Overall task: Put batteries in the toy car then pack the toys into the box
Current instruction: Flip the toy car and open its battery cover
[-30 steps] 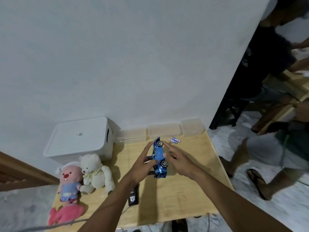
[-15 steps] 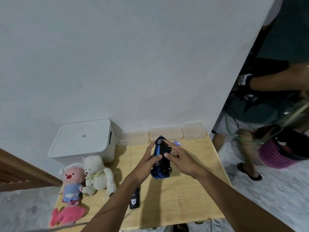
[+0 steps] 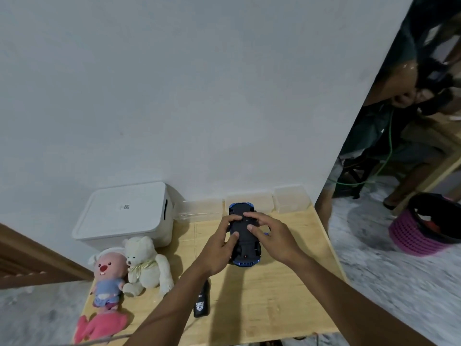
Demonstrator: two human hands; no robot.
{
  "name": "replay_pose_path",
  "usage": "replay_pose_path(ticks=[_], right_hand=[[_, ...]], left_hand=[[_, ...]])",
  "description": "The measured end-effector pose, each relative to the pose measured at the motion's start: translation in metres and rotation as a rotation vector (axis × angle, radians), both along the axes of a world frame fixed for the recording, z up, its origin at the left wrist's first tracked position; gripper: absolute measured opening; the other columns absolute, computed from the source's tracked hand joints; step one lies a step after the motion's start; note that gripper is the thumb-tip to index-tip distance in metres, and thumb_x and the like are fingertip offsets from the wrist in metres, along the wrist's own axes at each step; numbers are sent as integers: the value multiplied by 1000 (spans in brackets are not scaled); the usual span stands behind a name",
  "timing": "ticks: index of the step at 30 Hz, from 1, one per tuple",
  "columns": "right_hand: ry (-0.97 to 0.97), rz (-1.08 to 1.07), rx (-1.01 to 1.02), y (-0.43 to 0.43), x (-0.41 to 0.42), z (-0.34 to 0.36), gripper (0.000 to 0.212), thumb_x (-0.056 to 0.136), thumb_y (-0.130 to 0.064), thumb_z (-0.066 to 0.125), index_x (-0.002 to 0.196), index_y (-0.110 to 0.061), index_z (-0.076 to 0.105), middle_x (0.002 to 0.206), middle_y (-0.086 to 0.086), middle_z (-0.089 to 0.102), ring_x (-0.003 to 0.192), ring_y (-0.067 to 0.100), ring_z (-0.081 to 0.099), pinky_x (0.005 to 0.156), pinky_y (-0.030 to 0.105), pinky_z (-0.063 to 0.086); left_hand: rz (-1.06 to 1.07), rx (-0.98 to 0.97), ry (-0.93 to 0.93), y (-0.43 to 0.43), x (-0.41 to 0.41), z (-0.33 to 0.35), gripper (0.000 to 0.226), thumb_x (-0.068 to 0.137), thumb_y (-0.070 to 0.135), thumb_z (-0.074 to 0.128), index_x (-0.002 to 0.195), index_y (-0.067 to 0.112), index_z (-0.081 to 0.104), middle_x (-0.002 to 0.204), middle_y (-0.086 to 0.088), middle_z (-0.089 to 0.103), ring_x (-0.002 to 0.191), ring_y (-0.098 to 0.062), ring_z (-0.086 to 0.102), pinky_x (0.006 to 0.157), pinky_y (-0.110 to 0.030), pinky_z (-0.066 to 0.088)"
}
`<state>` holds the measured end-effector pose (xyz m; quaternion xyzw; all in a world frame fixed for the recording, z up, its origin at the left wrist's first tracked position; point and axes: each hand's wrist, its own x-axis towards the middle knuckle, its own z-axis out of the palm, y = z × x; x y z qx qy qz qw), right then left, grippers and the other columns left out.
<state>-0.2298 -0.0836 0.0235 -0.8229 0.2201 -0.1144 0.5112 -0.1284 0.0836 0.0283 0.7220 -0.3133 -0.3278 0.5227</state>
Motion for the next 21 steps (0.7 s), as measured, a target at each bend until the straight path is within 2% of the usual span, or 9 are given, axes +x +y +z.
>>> replay_pose_path(ticks=[4, 8, 13, 17, 21], right_hand=[[11, -14, -48, -4, 3, 0, 29, 93, -41, 66, 117, -56, 64, 110, -21, 67, 106, -3, 58, 86, 34, 57], [58, -22, -110, -8, 6, 1, 28, 87, -49, 69, 111, -61, 63, 101, -14, 70, 102, -2, 62, 88, 33, 56], [110, 10, -168, -10, 9, 9, 21, 86, -46, 72, 106, -51, 70, 107, -20, 72, 96, -8, 63, 88, 31, 55], [99, 18, -178, -9, 13, 13, 22, 87, -42, 72, 108, -47, 71, 110, -25, 70, 96, -7, 64, 88, 30, 56], [89, 35, -191, -10, 16, 14, 26, 87, -40, 73, 112, -45, 72, 112, -27, 70, 101, -6, 65, 90, 31, 56]], left_hand=[[-14, 7, -18, 1, 1, -1, 50, 100, 18, 63, 137, 42, 42, 132, 1, 59, 96, -23, 76, 83, -45, 64], [-43, 32, -17, 3, 8, -3, 64, 88, 19, 77, 135, 43, 41, 129, -2, 62, 99, -23, 75, 84, -45, 64], [-40, 24, 44, 2, 14, -6, 64, 83, 18, 83, 130, 37, 44, 127, -6, 63, 99, -26, 74, 86, -51, 62], [-21, 8, 88, -2, 18, -6, 62, 83, 12, 82, 128, 36, 46, 128, -9, 62, 102, -27, 73, 81, -41, 64], [-11, 1, 109, -2, 22, -6, 62, 85, 7, 81, 129, 34, 45, 126, -9, 63, 91, -31, 76, 76, -37, 63]])
